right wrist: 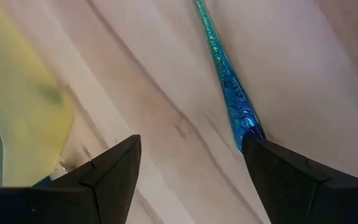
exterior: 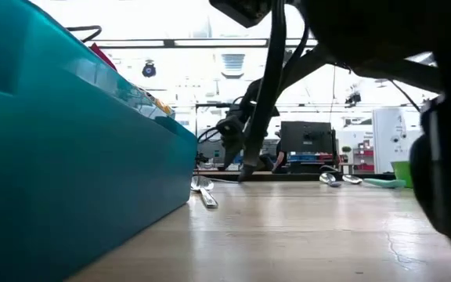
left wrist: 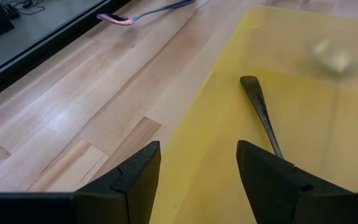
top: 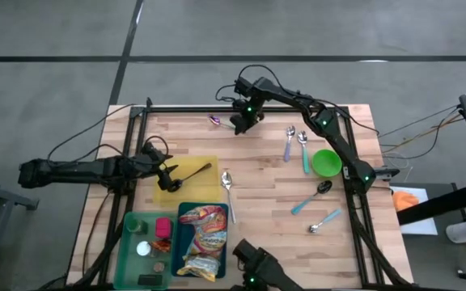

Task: Pick & Place Food Item
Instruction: Put the purple spoon into the yellow bin

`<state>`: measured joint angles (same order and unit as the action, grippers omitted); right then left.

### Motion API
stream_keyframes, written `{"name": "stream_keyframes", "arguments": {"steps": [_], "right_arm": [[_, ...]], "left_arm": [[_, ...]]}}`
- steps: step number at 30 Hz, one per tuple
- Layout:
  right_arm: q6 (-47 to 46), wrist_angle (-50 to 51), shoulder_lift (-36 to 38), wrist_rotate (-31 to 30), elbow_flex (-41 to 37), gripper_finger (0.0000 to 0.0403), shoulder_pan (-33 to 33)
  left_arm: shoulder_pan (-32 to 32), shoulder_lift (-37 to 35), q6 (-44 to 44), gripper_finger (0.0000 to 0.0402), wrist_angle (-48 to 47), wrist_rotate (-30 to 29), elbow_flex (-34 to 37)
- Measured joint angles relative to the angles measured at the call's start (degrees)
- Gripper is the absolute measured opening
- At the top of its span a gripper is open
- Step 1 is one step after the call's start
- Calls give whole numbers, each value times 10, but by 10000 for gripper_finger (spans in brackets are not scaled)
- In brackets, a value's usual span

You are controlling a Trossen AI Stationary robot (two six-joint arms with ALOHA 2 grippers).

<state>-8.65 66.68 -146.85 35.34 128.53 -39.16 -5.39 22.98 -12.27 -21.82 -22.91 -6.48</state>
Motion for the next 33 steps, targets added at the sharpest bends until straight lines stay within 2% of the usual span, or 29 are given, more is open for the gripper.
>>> {"name": "stream_keyframes", "arguments": {"steps": [11, 18, 33], "right_arm": [[31, 53, 0, -11, -1, 281, 37], [23, 88, 5, -83, -2, 281, 52], [6, 180, 7, -107, -13, 281, 76]], "left_arm": [[0, 0, 0, 212, 0, 0, 0], [0, 0, 0, 212, 0, 0, 0], [0, 0, 0, 212, 0, 0, 0]]}}
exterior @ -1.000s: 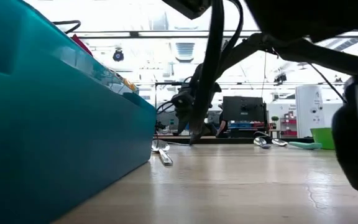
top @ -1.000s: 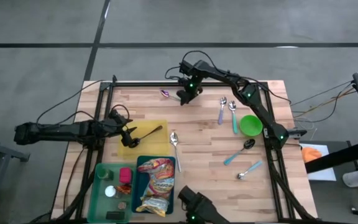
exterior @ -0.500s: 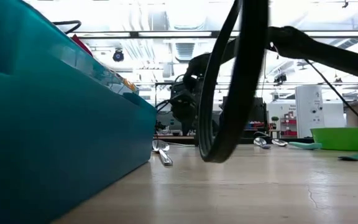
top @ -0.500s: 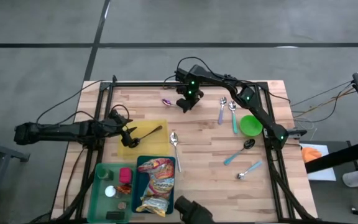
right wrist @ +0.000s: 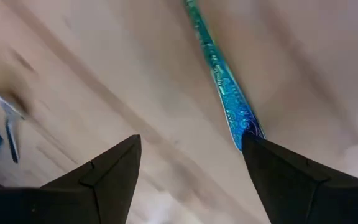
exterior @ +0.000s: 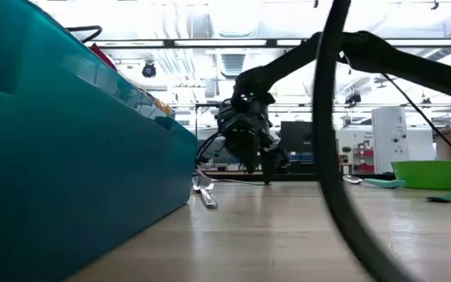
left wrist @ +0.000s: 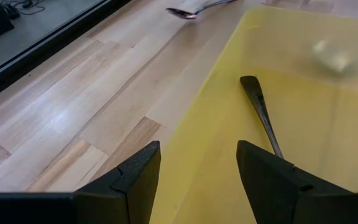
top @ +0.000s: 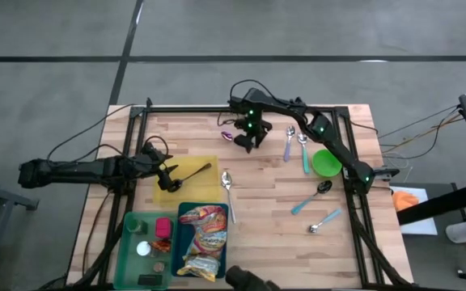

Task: Pick & Place Food Item
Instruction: Put the purple spoon into the yellow bin

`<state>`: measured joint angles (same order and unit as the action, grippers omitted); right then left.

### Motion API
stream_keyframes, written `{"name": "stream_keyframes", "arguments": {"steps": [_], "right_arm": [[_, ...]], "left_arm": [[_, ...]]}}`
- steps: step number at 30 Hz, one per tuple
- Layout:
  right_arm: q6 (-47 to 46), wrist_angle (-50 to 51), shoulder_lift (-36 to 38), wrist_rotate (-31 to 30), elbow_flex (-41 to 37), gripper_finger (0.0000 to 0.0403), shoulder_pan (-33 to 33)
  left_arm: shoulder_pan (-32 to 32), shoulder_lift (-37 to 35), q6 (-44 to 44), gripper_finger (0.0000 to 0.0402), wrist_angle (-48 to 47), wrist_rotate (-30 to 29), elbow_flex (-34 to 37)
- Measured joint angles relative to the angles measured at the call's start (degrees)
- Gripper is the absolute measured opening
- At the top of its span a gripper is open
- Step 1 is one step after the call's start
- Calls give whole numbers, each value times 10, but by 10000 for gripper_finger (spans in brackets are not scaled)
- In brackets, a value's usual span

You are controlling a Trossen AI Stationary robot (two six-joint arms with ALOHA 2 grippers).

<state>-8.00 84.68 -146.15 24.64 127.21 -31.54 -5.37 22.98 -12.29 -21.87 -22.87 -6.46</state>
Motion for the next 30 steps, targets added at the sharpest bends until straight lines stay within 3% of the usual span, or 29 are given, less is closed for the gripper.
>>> {"name": "stream_keyframes", "arguments": {"steps": [5, 11, 30], "right_arm": [[3, 33, -1, -6, -6, 281, 30], [-10, 55, -1, -74, -7, 281, 69], [-13, 53, 2, -68, -10, 281, 193]], "left_arm": [[0, 0, 0, 212, 0, 0, 0], [0, 0, 0, 212, 0, 0, 0], [0, 0, 0, 211, 0, 0, 0]]}}
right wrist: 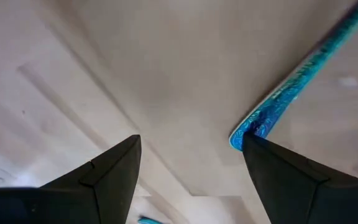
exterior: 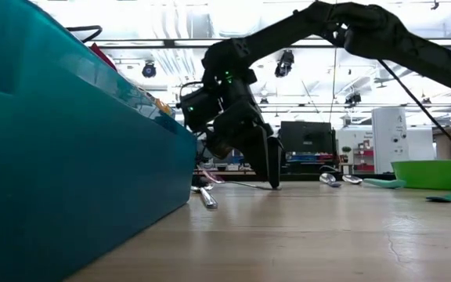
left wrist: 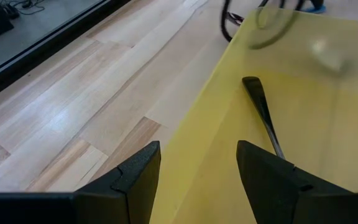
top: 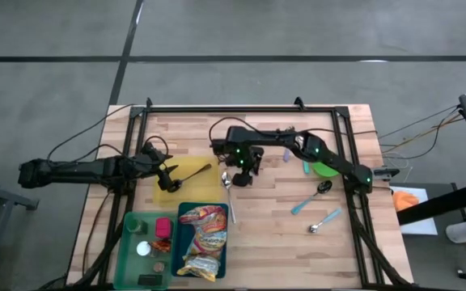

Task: Pick & Place Food Item
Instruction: Put the purple spoon into the yellow bin

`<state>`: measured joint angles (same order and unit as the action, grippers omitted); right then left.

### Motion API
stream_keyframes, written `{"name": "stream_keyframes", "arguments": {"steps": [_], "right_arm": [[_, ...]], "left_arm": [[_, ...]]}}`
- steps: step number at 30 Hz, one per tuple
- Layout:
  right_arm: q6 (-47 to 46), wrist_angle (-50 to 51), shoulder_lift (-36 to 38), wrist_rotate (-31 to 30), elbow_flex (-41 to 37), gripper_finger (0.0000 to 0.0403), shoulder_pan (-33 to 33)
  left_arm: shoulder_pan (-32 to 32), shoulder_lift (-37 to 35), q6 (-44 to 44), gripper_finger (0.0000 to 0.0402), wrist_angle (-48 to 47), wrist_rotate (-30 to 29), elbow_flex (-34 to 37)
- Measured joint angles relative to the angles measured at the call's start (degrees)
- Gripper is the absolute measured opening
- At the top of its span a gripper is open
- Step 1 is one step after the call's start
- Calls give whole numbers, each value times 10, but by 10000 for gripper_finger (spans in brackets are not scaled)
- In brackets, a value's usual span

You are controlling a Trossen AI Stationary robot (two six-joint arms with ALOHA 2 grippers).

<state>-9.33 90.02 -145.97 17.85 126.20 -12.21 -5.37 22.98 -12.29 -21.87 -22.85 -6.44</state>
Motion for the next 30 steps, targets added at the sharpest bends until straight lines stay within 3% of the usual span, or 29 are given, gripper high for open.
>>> {"name": "stream_keyframes", "arguments": {"steps": [17, 26, 30], "right_arm": [[-65, -2, 26, -3, -5, 281, 48], [-105, -3, 94, -82, -5, 281, 46], [-131, -10, 152, -173, -5, 281, 46]], "left_arm": [[0, 0, 0, 211, 0, 0, 0], [0, 0, 0, 211, 0, 0, 0], [0, 0, 0, 211, 1, 0, 0]]}}
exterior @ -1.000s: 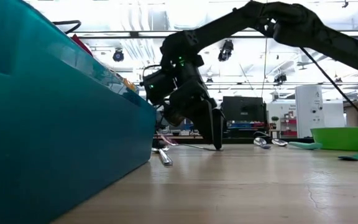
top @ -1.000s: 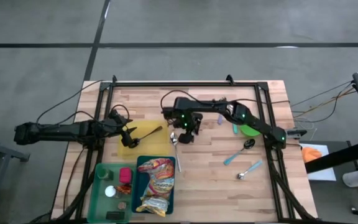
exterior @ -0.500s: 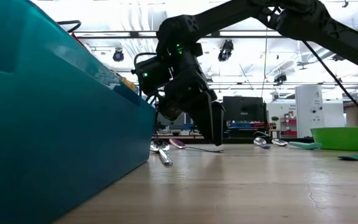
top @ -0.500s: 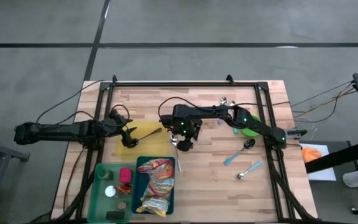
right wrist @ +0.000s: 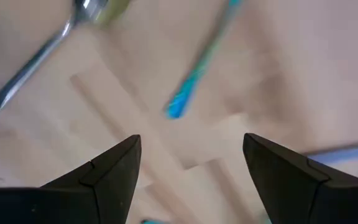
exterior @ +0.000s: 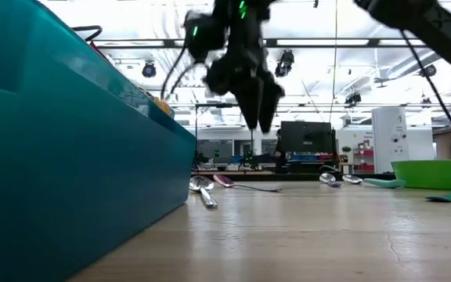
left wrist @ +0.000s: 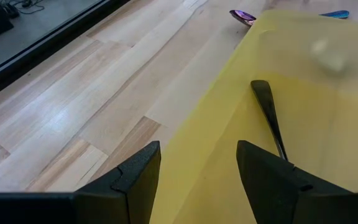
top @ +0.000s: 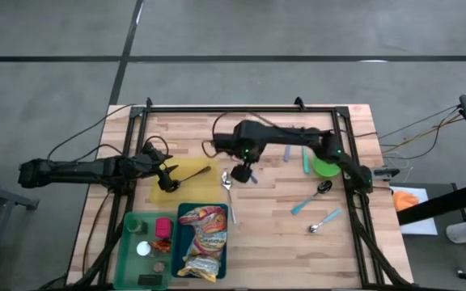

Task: Pick & Place Food Item
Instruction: Put the purple spoon into the yellow bin

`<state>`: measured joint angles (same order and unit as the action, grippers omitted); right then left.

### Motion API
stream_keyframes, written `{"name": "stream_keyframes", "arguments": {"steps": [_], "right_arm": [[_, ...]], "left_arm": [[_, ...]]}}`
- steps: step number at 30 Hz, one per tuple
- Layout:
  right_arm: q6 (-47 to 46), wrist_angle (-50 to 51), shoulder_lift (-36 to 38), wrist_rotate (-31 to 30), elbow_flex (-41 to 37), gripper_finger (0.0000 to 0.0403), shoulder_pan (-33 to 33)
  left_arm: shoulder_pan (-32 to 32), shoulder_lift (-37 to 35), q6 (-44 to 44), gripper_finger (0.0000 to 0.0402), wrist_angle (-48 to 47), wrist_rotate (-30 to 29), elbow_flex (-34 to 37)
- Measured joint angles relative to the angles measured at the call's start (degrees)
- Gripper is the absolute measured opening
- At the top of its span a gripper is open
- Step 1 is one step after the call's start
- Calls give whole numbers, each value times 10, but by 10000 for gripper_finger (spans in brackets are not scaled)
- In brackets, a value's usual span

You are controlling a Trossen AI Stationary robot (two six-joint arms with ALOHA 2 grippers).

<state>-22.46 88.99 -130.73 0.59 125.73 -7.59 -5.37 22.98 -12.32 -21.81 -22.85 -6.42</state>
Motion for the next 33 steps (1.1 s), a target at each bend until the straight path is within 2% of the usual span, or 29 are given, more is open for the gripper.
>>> {"name": "stream_keyframes", "arguments": {"steps": [6, 10, 14, 20, 25, 33], "right_arm": [[-42, -45, 101, -185, -12, 281, 16], [-38, -131, 181, -232, -65, 281, 36], [-33, -225, 271, -248, -163, 281, 50], [-48, -383, 418, -368, -360, 281, 73], [-34, -560, 532, -378, -537, 281, 85], [10, -749, 714, -349, -786, 281, 85]], "left_arm": [[0, 0, 0, 211, 1, 0, 0], [0, 0, 0, 211, 1, 0, 0], [0, 0, 0, 211, 1, 0, 0], [0, 0, 0, 212, 1, 0, 0], [0, 0, 0, 212, 1, 0, 0], [0, 0, 0, 212, 1, 0, 0]]}}
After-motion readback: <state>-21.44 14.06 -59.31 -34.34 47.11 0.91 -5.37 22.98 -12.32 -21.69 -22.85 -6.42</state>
